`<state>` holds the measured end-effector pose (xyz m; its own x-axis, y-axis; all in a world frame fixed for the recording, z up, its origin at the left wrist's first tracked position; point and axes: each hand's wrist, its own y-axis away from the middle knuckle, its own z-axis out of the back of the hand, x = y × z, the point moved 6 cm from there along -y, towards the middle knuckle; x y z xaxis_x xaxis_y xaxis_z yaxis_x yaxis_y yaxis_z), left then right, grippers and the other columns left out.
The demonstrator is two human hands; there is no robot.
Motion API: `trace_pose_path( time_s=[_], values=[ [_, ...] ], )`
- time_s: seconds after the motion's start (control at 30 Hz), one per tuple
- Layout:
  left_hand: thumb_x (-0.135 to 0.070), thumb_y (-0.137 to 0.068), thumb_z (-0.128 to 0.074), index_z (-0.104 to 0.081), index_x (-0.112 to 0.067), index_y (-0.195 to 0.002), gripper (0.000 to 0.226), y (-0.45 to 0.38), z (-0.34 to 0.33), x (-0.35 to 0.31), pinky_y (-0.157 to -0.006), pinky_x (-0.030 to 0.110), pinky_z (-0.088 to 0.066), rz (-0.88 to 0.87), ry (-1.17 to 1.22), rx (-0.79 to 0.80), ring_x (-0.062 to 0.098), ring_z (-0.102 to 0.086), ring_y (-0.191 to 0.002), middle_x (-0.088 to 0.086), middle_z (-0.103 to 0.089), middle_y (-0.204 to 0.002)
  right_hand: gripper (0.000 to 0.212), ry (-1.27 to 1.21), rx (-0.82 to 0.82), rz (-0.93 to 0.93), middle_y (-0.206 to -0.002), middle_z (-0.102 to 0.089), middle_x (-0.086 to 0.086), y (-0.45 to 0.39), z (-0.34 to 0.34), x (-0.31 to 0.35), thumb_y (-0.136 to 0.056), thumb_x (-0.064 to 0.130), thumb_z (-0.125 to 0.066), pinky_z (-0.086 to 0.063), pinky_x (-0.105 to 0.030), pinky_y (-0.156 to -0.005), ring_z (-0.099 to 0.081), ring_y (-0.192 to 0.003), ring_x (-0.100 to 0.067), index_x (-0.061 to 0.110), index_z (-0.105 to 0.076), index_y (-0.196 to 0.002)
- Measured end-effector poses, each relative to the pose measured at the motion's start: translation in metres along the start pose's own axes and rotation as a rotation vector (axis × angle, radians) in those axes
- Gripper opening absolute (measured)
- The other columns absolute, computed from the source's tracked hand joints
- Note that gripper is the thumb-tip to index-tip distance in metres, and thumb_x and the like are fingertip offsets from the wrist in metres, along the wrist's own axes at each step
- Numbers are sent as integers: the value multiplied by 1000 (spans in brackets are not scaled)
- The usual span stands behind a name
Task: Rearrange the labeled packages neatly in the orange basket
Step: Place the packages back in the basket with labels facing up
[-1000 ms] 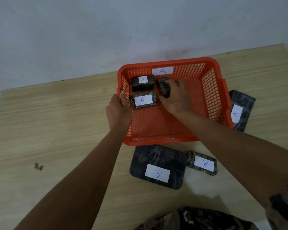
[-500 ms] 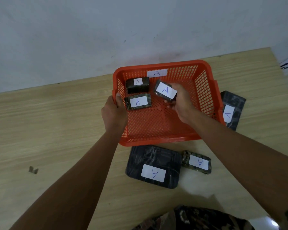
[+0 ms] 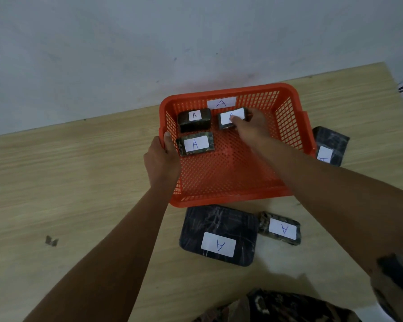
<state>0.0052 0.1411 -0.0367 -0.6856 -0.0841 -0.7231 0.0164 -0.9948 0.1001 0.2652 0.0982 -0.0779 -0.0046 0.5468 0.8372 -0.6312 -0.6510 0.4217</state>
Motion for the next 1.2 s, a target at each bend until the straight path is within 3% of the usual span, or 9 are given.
trace_pose_path(
  time_s=[0.13,0.33,0.43,0.6,0.73,0.83,0.93,1.07,1.2],
  values=[
    [-46,-101,-32,-56,-14,-83,43,0,-1,0,-60,32,-45,-1,-15,-1,16,-61,-67,-5,-60,-71,31,39,-98,25,-115,-71,3,-5,-2,2,-86,30,-74,-51,-31,-92,-64,-102,-15,22,-64,-115],
    [-44,-101,-32,-56,-13,-83,43,-1,-1,1,-64,36,-49,-7,-19,0,20,-61,-68,0,-62,-74,26,34,-147,-11,-102,-68,6,-5,-6,-3,-84,31,-76,-41,-17,-65,-62,-89,-13,22,-63,-105],
    [-44,-101,-33,-57,-12,-87,42,-1,-1,1,-64,34,-48,-14,-24,-4,21,-63,-71,-1,-62,-76,28,62,-142,-18,-110,-72,3,-4,-7,-2,-86,36,-73,-46,-22,-74,-67,-96,-15,21,-69,-109],
    [-38,-99,-42,-51,-16,-125,35,6,4,-7,-77,32,-49,-24,36,-48,18,-64,-90,5,-69,-109,31,96,-97,21,-117,-70,4,7,4,4,-90,39,-66,-41,-24,-83,-60,-97,-11,22,-68,-116],
    [-37,-97,-46,-39,-17,-140,48,23,9,-27,-104,43,-39,-280,-127,-96,24,-43,-133,9,-43,-147,23,237,-77,109,-102,-63,11,31,29,12,-91,36,-64,-38,-22,-84,-55,-95,-7,21,-70,-109],
    [-38,-96,-50,-41,-14,-141,52,45,2,-49,-116,45,-27,-567,-292,-43,26,-31,-142,11,-37,-152,12,235,-57,228,-96,-63,13,59,51,16,-91,29,-65,-39,-19,-82,-59,-94,-6,24,-72,-100],
    [-48,-92,-53,-50,-12,-134,55,81,-17,-64,-109,38,-37,-792,-295,150,25,-45,-132,10,-51,-141,9,235,-96,381,-92,-66,14,91,77,17,-91,26,-64,-42,-14,-79,-61,-90,-3,24,-72,-95],
    [-75,-83,-41,-56,-21,-127,71,120,-39,-56,-88,40,-55,-799,-406,424,23,-62,-110,5,-64,-127,6,231,-117,639,-87,-65,15,144,111,7,-92,22,-62,-42,-7,-71,-61,-81,3,23,-68,-92],
    [-76,-78,-49,-68,-24,-107,63,130,-40,-40,-70,37,-56,-835,-504,492,21,-67,-77,1,-73,-92,6,395,-34,802,-84,-65,9,191,124,-36,-90,23,-61,-48,-19,-69,-60,-77,-4,19,-65,-89]
  ],
)
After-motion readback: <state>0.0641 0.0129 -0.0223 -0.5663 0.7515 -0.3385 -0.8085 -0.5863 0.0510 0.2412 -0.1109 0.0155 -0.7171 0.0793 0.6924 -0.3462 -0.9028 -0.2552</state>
